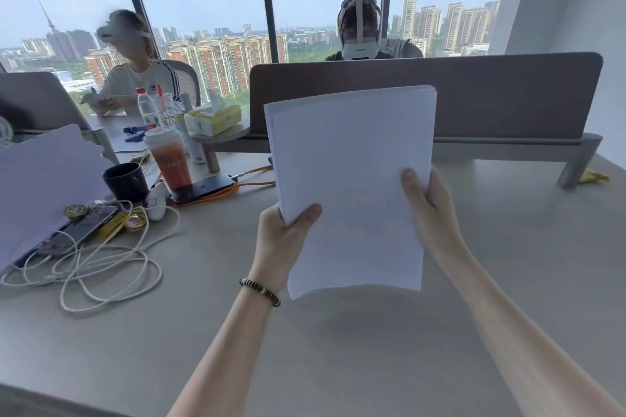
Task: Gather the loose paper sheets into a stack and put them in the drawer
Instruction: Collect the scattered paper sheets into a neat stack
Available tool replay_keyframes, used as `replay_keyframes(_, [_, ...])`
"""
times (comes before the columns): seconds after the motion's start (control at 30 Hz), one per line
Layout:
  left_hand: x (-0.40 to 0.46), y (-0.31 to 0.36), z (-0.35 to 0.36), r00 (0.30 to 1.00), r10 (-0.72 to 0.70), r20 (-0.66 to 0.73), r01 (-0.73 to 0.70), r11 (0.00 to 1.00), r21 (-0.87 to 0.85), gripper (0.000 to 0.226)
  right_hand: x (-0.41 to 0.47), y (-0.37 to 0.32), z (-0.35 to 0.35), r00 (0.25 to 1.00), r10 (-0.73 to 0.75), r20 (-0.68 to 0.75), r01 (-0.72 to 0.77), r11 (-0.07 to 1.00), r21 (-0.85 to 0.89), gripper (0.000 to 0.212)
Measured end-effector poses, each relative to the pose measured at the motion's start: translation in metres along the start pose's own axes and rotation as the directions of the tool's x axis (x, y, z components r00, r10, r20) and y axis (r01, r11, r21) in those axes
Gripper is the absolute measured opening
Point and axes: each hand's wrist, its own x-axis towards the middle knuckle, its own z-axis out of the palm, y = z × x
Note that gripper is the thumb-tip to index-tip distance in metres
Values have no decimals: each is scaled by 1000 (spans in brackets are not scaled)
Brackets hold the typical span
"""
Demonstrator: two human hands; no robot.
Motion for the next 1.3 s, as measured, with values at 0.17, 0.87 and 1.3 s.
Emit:
replay_keyframes(0.17, [-11, -6, -2, 991, -135, 12, 135, 988, -68, 12, -16, 23, 3, 997, 60, -49, -61, 998, -19, 31])
replay_keyframes(0.87, [3, 0, -21, 937, -326, 128, 334, 941, -50, 23, -12, 22, -7, 981, 134, 137, -110, 979, -169, 16])
replay_keyframes(1.3, [-21, 21, -108, 888, -401, 227, 427, 901, -78, 44, -26, 13, 60, 935, 263, 238, -303, 941, 153, 18])
